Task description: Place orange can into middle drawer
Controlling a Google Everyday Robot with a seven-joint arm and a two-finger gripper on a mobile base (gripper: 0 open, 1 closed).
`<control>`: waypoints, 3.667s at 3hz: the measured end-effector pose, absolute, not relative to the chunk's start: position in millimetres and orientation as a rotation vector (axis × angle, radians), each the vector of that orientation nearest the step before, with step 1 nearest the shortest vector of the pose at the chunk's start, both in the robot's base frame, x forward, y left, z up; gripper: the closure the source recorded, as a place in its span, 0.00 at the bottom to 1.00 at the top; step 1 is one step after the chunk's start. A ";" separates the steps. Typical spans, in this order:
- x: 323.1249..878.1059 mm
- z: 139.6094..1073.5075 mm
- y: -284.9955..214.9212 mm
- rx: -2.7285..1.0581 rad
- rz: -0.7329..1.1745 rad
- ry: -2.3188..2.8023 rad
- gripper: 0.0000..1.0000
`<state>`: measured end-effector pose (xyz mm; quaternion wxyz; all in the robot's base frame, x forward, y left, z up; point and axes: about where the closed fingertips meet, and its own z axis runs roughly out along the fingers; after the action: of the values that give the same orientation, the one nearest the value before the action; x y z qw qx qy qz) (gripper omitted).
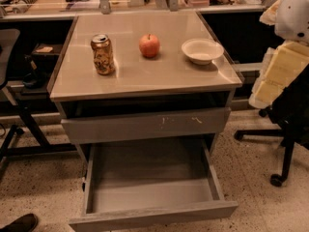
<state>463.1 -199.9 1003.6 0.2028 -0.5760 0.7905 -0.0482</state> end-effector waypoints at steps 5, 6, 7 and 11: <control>552.6 994.1 -90.0 -1.548 0.023 2.103 0.00; 566.0 985.3 -67.7 -1.548 0.069 2.063 0.00; 566.1 985.2 -67.6 -1.548 0.069 2.063 0.00; 630.6 943.5 -27.7 -1.417 0.152 2.001 0.00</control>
Offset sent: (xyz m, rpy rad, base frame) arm 0.1139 0.0999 0.0067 0.1270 0.0450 -0.0252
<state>630.6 -27.7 943.5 0.3358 -0.5433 0.7673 0.0585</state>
